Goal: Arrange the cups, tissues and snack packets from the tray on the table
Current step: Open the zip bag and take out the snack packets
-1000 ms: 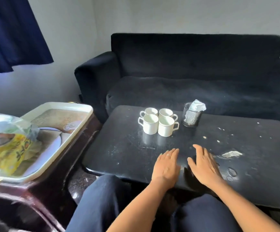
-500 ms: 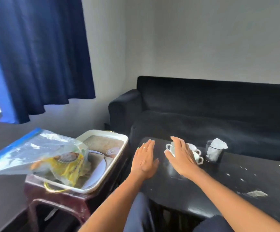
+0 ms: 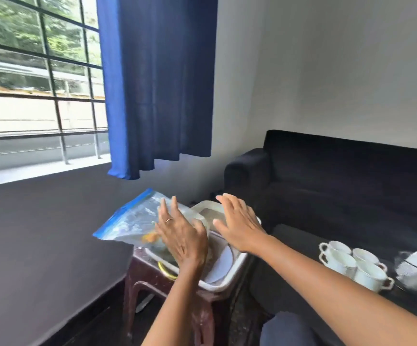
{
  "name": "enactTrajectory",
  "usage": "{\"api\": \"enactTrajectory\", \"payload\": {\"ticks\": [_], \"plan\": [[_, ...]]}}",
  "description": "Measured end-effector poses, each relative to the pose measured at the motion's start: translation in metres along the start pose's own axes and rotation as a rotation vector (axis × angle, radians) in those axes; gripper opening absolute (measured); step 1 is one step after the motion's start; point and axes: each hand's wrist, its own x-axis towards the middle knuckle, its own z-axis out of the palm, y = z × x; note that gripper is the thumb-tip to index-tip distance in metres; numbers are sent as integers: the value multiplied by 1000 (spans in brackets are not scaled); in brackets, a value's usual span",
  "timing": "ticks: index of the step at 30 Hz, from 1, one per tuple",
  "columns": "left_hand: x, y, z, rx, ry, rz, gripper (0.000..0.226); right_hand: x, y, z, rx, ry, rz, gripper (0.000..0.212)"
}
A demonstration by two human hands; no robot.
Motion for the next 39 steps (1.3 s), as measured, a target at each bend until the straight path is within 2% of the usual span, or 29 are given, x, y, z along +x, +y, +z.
{"api": "enactTrajectory", "payload": {"ticks": [2, 5, 10, 13, 16, 19, 21, 23, 24, 28, 30, 34, 39], "plan": [[6, -15, -10, -1, 130, -52, 71, 8, -22, 13, -15, -29, -45, 61], [8, -29, -16, -15, 229, -137, 77, 17, -47, 34, -2, -97, -85, 60], [18, -41, -18, -171, 368, -451, 85, 31, -74, 59, 1, -172, -142, 55], [22, -51, -15, -254, 387, -624, 88, 31, -74, 69, -24, -224, -151, 54], [23, -56, -12, -383, 324, -743, 87, 23, -66, 80, -79, -322, -152, 55], [31, -53, -12, -631, 335, -905, 80, 14, -60, 86, -67, -380, -141, 59], [36, -53, -14, -818, 375, -973, 67, 10, -59, 88, -49, -377, -140, 62], [39, -58, -12, -868, 392, -955, 29, 6, -60, 88, -38, -379, -138, 65], [37, -59, -12, -831, 385, -936, 16, 4, -60, 89, -33, -386, -132, 67], [25, -59, -11, -648, 357, -882, 26, -4, -56, 91, -9, -410, -98, 75], [23, -52, -12, -630, 332, -786, 29, -7, -53, 92, 8, -410, -79, 79], [16, -34, -10, -653, 172, -534, 34, -5, -46, 95, 50, -402, -30, 89], [1, -16, -3, -469, -106, -214, 37, -7, -38, 90, 229, -395, 0, 60]]}}
